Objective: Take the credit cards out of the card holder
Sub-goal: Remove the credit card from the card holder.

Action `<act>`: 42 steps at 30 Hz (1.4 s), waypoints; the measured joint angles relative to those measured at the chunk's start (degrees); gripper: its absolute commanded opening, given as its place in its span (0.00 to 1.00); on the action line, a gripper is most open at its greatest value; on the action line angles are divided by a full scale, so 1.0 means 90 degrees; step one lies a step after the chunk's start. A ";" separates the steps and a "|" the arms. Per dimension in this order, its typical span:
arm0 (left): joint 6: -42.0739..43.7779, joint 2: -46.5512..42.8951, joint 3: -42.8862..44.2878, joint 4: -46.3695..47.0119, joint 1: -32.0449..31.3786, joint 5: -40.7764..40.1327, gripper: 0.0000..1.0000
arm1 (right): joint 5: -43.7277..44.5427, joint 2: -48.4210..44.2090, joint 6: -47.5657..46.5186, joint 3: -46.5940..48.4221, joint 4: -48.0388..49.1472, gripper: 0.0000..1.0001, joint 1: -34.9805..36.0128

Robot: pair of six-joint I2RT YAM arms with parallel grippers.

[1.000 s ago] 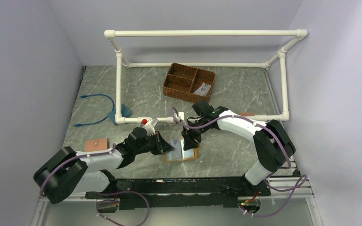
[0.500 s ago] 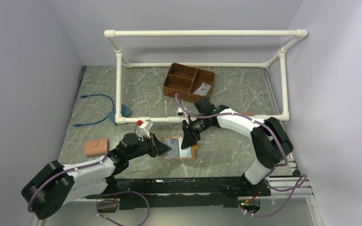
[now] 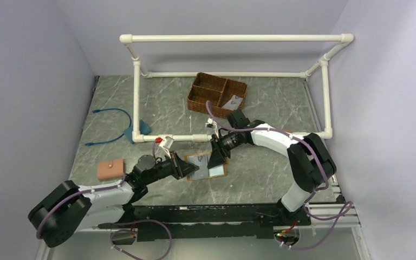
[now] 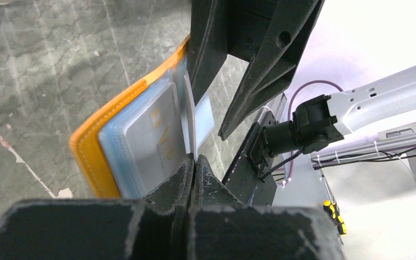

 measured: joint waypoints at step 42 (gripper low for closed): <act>-0.0430 -0.0209 0.0221 -0.0168 -0.0291 -0.0488 0.49 | -0.1086 0.0056 0.0636 -0.0408 0.0610 0.00 -0.0491</act>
